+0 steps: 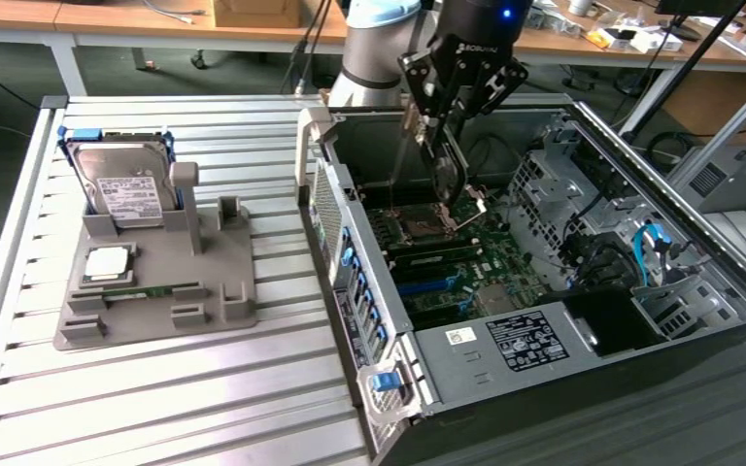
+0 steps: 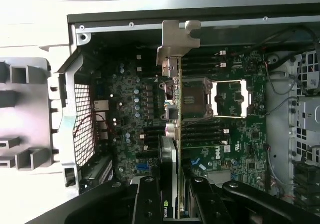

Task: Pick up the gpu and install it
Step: 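Pick up the gpu and move the gpu toward the slot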

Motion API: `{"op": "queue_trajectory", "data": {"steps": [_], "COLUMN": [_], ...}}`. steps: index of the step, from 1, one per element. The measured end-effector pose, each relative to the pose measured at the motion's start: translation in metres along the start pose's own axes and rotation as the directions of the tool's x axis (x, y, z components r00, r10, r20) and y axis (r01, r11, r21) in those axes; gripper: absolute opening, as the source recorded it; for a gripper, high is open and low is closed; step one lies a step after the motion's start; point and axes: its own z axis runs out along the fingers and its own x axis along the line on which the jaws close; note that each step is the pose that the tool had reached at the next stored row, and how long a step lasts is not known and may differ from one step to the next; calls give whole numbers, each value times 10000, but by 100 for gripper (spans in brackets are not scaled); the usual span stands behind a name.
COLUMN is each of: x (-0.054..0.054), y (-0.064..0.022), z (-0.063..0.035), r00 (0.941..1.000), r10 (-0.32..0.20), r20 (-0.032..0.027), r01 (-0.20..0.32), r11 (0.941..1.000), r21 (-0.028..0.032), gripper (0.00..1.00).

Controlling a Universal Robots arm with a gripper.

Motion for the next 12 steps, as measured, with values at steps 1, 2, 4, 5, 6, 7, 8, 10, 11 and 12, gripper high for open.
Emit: {"op": "queue_trajectory", "data": {"steps": [1, 2, 4, 5, 6, 7, 8, 10, 11, 12], "x": [-5, -9, -15, -23, -27, -32, -39, -56, -65, -77], "y": [1, 1, 1, 1, 2, 2, 2, 3, 3, 4], "z": [1, 2, 4, 5, 5, 6, 7, 14, 18, 23], "r00": [10000, 10000, 10000, 10000, 10000, 10000, 10000, 10000, 10000, 10000], "r10": [0, -1, -2, -6, -8, -10, -13, -15, -15, -16], "r20": [0, 1, 8, 13, 17, 21, 26, 29, 28, 26], "r01": [0, 1, 2, 6, 8, 10, 12, 14, 13, 14], "r11": [10000, 10000, 9999, 9997, 9996, 9993, 9989, 9986, 9986, 9986], "r21": [17, 45, 133, 232, 296, 374, 458, 533, 534, 536], "gripper": [27, 27, 27, 27, 27, 27, 27, 27, 27, 27]}}
